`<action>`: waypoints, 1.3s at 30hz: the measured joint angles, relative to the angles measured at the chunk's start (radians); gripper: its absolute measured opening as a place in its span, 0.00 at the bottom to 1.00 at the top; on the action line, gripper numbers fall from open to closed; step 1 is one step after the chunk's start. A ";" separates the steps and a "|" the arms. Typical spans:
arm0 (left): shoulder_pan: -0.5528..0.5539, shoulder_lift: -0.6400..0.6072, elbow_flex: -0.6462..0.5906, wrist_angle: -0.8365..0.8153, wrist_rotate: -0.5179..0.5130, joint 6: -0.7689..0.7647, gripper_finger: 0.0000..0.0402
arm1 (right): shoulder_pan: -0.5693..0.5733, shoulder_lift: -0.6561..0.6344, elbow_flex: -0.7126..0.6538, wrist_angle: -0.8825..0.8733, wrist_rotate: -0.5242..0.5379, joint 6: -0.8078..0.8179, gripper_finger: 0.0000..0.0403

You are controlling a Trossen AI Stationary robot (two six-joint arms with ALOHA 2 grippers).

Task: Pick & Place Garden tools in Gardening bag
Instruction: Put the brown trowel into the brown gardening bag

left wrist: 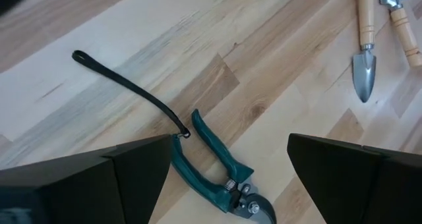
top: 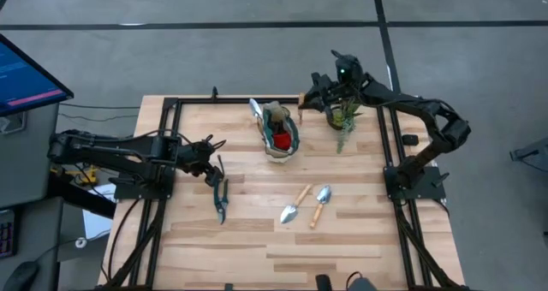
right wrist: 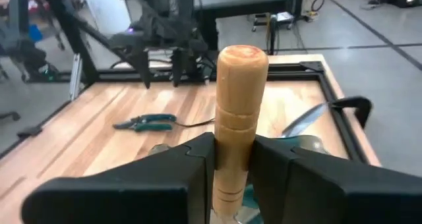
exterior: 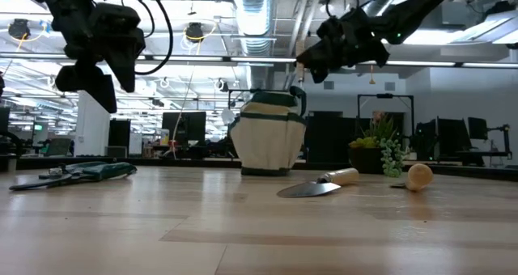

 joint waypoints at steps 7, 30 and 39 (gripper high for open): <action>0.023 0.000 0.000 0.002 0.000 -0.002 0.73 | 0.083 0.044 0.000 0.061 0.069 -0.083 0.14; 0.051 0.000 0.000 0.030 -0.002 -0.253 0.73 | 0.060 0.098 0.001 -0.049 0.002 -0.364 0.15; 0.051 0.000 0.000 0.032 -0.024 -0.257 0.73 | 0.095 0.117 0.002 -0.039 0.014 -0.400 0.15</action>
